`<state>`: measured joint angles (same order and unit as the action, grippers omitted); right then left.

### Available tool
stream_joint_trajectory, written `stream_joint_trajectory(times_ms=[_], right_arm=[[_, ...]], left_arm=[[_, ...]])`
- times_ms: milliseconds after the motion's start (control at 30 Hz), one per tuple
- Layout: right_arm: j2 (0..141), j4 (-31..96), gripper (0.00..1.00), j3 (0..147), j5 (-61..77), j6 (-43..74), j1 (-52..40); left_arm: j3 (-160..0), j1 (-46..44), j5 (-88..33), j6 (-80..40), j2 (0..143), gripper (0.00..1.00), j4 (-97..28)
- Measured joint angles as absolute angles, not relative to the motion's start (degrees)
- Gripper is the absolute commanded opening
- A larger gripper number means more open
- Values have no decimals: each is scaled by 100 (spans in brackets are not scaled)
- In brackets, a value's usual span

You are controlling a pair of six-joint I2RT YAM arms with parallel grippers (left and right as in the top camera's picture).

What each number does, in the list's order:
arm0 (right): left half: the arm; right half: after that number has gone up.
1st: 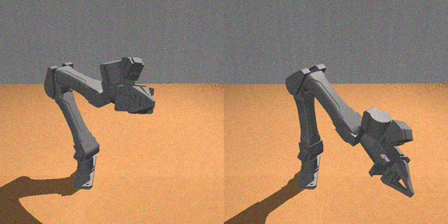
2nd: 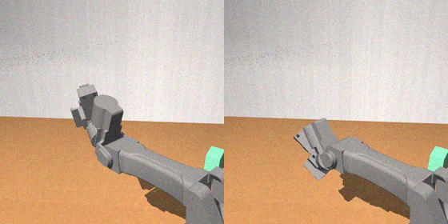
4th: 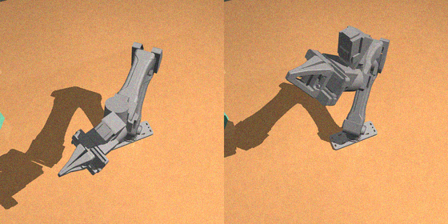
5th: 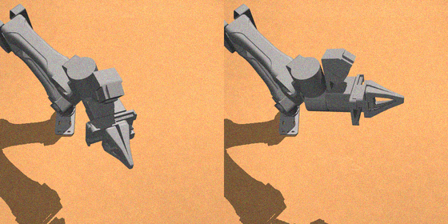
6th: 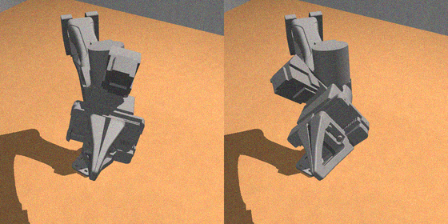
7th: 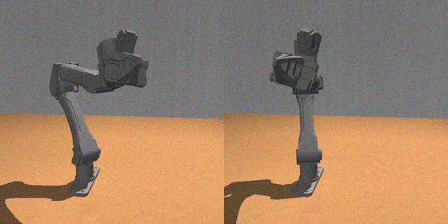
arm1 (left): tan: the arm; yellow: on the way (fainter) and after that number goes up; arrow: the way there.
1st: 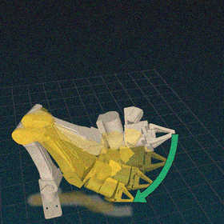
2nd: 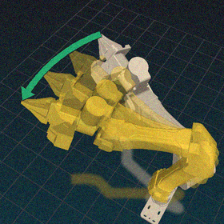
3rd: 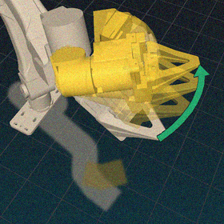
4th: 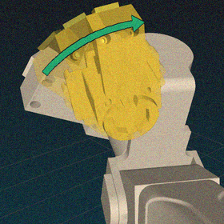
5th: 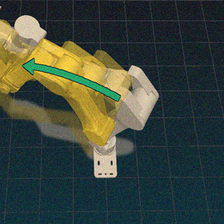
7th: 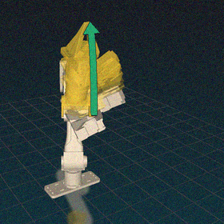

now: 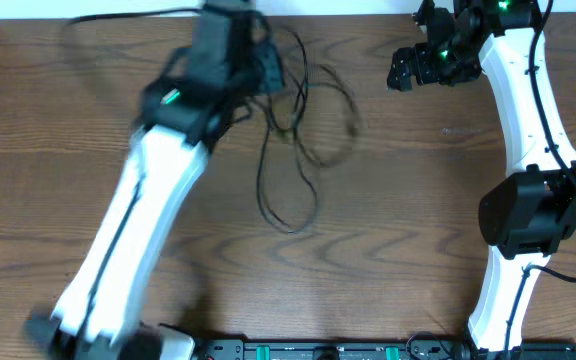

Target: Untangle cables

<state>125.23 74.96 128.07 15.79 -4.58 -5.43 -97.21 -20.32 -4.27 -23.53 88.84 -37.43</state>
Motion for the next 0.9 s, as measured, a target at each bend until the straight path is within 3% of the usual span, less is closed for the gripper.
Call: stream_joint_trajectory(times_ms=[133, 333, 700, 900], right_arm=[[12523, 7446, 99, 12807, 1579, -458, -543], [12523, 7432, 90, 12807, 1852, -558, -550], [12521, 7334, 85, 12807, 3667, -1144, -1103], [12453, 7325, 78, 12807, 4200, -1197, -1474]], left_arm=[[-9741, -2032, -410, -2351, 7870, 7, -3291], [-9745, -2029, -180, -2239, 7094, 7, -3039], [-9747, -2032, -362, -2204, 7531, 7, -3758], [-9747, -2023, -528, -2204, 7723, 7, -3979]])
